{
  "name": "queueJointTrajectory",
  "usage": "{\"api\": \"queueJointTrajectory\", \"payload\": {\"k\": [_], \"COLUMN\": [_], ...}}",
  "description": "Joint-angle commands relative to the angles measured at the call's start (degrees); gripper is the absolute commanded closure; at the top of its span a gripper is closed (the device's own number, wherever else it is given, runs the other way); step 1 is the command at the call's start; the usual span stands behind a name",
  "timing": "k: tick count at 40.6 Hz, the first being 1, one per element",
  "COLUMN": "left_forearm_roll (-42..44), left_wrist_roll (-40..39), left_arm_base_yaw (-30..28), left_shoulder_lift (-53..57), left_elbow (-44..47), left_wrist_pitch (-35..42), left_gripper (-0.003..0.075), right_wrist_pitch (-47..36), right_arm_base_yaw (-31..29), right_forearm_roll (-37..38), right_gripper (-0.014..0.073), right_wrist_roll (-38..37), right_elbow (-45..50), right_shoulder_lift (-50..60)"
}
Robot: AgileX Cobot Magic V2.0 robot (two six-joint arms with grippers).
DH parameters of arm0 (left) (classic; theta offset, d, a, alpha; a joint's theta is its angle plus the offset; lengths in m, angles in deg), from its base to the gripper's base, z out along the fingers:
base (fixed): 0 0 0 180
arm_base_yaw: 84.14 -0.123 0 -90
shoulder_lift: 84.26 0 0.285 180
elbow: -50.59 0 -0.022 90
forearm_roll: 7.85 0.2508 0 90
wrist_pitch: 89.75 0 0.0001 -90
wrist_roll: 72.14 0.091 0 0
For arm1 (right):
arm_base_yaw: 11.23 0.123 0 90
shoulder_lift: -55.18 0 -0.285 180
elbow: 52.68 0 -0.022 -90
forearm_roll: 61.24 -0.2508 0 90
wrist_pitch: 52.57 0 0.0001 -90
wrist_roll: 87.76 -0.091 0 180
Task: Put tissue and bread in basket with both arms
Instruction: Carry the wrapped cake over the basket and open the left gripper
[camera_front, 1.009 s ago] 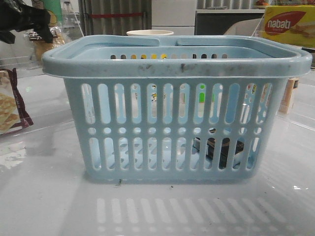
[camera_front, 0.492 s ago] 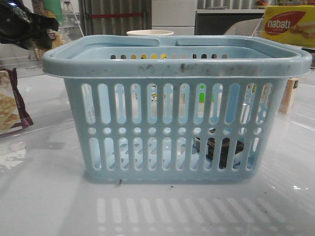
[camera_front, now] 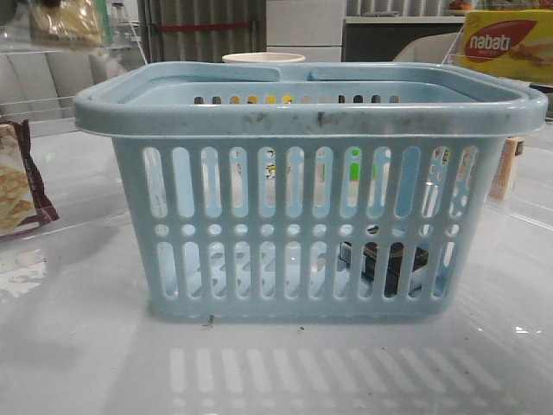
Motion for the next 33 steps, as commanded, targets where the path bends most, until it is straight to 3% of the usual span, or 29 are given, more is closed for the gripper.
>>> {"api": "queueJointTrajectory", "payload": {"k": [1, 6, 16, 25, 33], "left_forearm_roll": [-0.89, -0.96, -0.96, -0.96, -0.96], "left_wrist_roll": [-0.11, 1.45, 6.16, 9.05, 9.05], "left_arm_base_yaw": [1.02, 3.54, 15.26, 25.67, 30.97], "left_shoulder_lift": [7.70, 12.63, 16.98, 13.89, 8.78], "left_elbow": [-2.25, -2.25, -2.25, -2.15, -2.15], "left_wrist_pitch": [-0.24, -5.90, -15.12, -15.89, -15.89], "left_gripper": [0.0630, 0.0630, 0.0630, 0.0630, 0.0630], "right_wrist_pitch": [-4.11, -4.11, -4.11, -4.11, -4.11], "right_arm_base_yaw": [0.00, 0.00, 0.00, 0.00, 0.00], "right_forearm_roll": [0.67, 0.67, 0.67, 0.67, 0.67], "right_gripper": [0.0002, 0.0002, 0.0002, 0.0002, 0.0002], "right_wrist_roll": [0.37, 0.37, 0.37, 0.37, 0.37], "right_elbow": [-1.55, -1.55, -1.55, -1.55, -1.55], "right_shoulder_lift": [0.06, 0.06, 0.06, 0.06, 0.06]}}
